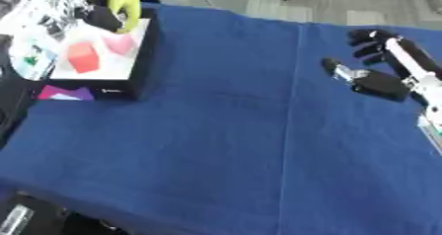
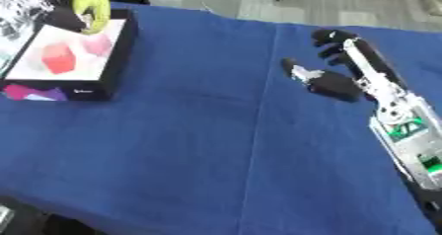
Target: Pick up the objects with one hand, pass them to the other hand, and then place them into the box on the other side of the table.
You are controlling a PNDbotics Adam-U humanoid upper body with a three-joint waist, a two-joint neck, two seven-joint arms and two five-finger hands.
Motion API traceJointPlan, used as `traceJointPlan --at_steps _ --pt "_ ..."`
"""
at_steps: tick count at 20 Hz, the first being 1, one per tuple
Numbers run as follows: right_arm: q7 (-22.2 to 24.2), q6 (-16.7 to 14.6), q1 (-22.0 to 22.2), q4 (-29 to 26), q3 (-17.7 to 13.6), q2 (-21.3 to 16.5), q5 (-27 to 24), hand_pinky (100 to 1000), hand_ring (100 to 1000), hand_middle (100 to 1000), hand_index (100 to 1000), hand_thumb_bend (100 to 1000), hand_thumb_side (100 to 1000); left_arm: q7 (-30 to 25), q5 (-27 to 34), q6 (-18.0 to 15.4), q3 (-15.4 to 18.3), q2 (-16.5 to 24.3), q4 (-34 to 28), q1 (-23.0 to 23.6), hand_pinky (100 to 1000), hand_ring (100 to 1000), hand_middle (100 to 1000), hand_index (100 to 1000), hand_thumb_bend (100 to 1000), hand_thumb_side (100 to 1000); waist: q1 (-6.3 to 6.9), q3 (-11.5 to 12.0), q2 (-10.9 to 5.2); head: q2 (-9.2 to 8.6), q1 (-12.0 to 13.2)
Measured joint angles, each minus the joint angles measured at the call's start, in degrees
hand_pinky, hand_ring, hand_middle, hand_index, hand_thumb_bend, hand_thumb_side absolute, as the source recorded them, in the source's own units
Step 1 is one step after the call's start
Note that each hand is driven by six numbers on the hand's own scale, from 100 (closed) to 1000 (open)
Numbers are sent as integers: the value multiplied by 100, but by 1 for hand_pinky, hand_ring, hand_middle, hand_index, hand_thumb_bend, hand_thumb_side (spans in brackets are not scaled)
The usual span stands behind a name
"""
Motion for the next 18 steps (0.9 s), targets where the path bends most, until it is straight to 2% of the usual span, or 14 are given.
traceJointPlan --at_steps 4,9,10,11,13,14,16,18 --pt "-14 -7 0 -31 0 0 -23 759 771 780 872 483 589 128 -63 -9 49 2 175 11 725 535 371 339 100 212 -31 -31 17 -21 17" --pt "-17 -12 0 -108 0 0 -54 759 770 778 872 481 590 266 -222 -23 110 1 446 8 725 541 377 349 100 211 -75 -67 114 5 13" --pt "-17 -12 0 -118 0 0 -64 759 770 777 873 464 571 290 -252 -23 118 0 508 7 726 544 381 359 100 114 -87 -71 134 26 10" --pt "-17 -12 0 -136 0 0 -74 759 770 777 873 480 591 315 -277 -24 135 -1 566 4 729 548 387 374 100 204 -97 -71 155 33 1" --pt "-18 -13 0 -159 -1 0 -87 759 769 777 873 479 591 354 -312 -18 170 -4 677 0 747 572 434 473 100 201 -113 -74 190 43 -11" --pt "-19 -15 0 -172 -1 0 -91 759 769 777 873 479 592 369 -321 -17 188 -6 735 -3 775 608 492 550 120 200 -121 -75 205 57 -18" --pt "-23 -18 -1 -178 -1 0 -95 759 769 777 873 478 592 389 -356 0 221 -14 839 -9 847 734 623 696 212 204 -135 -80 229 76 -30" --pt "-27 -23 -1 -195 -1 0 -99 760 769 777 874 477 594 412 -439 26 244 -32 932 -13 905 813 733 791 308 449 -139 -85 240 79 -36"
